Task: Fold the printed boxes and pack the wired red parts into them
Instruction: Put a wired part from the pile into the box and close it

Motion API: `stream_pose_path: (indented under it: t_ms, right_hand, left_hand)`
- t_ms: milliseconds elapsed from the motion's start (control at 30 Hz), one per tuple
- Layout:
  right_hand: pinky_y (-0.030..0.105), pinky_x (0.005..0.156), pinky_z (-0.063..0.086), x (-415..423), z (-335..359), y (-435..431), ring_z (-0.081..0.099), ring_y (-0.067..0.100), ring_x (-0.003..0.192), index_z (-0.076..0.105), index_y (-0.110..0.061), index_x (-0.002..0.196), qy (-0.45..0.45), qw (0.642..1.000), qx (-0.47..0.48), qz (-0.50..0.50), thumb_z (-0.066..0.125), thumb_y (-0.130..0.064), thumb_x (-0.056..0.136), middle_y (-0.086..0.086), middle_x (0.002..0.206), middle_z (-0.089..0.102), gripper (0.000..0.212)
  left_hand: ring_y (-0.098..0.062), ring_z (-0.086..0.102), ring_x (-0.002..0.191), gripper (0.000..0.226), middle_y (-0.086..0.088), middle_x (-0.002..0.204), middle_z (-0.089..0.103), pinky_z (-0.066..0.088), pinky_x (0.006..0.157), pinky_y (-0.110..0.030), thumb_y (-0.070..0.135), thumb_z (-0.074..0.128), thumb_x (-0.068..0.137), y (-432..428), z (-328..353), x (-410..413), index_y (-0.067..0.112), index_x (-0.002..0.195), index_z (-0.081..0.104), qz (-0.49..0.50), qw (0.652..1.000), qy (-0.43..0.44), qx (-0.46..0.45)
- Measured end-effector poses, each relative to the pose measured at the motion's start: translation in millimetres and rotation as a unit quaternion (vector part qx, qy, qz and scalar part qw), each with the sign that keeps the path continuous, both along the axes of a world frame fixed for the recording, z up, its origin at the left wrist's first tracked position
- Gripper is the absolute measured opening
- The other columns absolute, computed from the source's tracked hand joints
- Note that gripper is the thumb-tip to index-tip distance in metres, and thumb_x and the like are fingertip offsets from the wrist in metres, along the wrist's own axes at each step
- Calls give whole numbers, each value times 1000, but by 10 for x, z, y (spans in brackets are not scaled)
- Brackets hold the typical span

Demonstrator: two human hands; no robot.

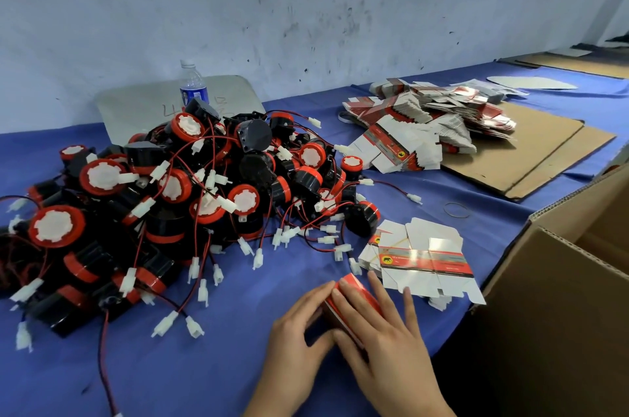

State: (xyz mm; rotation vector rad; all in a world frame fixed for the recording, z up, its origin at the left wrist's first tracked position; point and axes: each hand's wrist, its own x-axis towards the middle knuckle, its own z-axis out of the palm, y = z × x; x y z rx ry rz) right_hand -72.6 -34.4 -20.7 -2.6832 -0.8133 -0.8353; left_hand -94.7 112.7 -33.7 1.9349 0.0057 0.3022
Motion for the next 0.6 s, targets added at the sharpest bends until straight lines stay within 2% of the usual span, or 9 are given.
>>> stream_pose_path:
  t_ms: [100, 200, 267, 333, 367, 400, 467, 533, 600]
  right_hand:
    - [52, 101, 26, -15, 20, -10, 56, 26, 121, 68, -26, 120, -35, 998, -46, -1, 22, -38, 100, -10, 130, 60, 51]
    - [53, 100, 30, -47, -1, 30, 59, 21, 118, 68, -24, 119, -43, 995, -94, -4, 38, -33, 83, -7, 129, 61, 48]
    - [51, 89, 49, -67, 11, 25, 62, 23, 114, 69, -25, 118, -9, 996, -93, 3, 46, -33, 79, -9, 129, 61, 46]
    - [35, 71, 59, -67, 22, 1, 65, 27, 109, 69, -24, 119, 41, 998, -47, 18, 71, -34, 73, -9, 129, 61, 46]
    - [31, 71, 59, -53, 9, -15, 65, 28, 109, 67, -22, 121, 69, 997, -29, 32, 78, -31, 70, -8, 132, 59, 53]
    - [30, 77, 57, -36, -11, -34, 61, 28, 112, 64, -21, 125, 90, 995, -11, 49, 77, -28, 73, -7, 136, 55, 54]
    - [28, 95, 48, 5, -28, -47, 46, 19, 126, 52, -26, 136, 148, 985, 53, 72, 60, -27, 91, -14, 146, 43, 46]
    - [23, 98, 42, 20, 27, -62, 45, 6, 123, 51, -37, 131, 237, 948, 195, 78, 52, -28, 97, -22, 140, 46, 35]
    - [24, 86, 48, -6, 109, -82, 60, 5, 103, 62, -40, 110, 310, 875, 358, 102, 59, -25, 94, -20, 115, 65, 22]
  left_hand:
    - [19, 54, 107, 65, 28, 118, 58, 40, 89, -3, -7, 72, 79, -6, -8, 4, 45, 113, 56, 23, 1000, -21, -3]
    - [21, 53, 105, 53, 35, 109, 59, 38, 88, 0, -7, 74, 78, 28, -57, 32, 31, 114, 65, 59, 997, -52, 28]
    - [21, 54, 104, 46, 33, 108, 60, 39, 88, 0, -6, 75, 76, 34, -66, 54, 21, 113, 69, 66, 995, -64, 42]
    - [20, 55, 104, 49, 28, 110, 62, 39, 89, -1, -6, 76, 76, 17, -59, 60, 26, 113, 68, 73, 991, -88, 75]
    - [19, 54, 106, 52, 28, 113, 60, 40, 90, -2, -6, 75, 77, 4, -52, 59, 29, 115, 65, 71, 988, -99, 95]
    - [17, 52, 111, 56, 30, 120, 56, 40, 92, -4, -5, 73, 80, -13, -34, 49, 33, 119, 60, 62, 986, -100, 114]
    - [13, 39, 126, 66, 31, 141, 37, 37, 101, -10, -3, 64, 85, -30, -10, 26, 42, 130, 45, 14, 985, -72, 157]
    - [14, 21, 136, 80, 31, 152, 16, 28, 109, -14, 2, 61, 84, -42, -15, 15, 47, 140, 27, -38, 975, -60, 211]
    - [12, 16, 138, 84, 32, 152, 12, 25, 111, -17, 12, 68, 81, -43, -4, 10, 49, 141, 21, -48, 969, -67, 234]
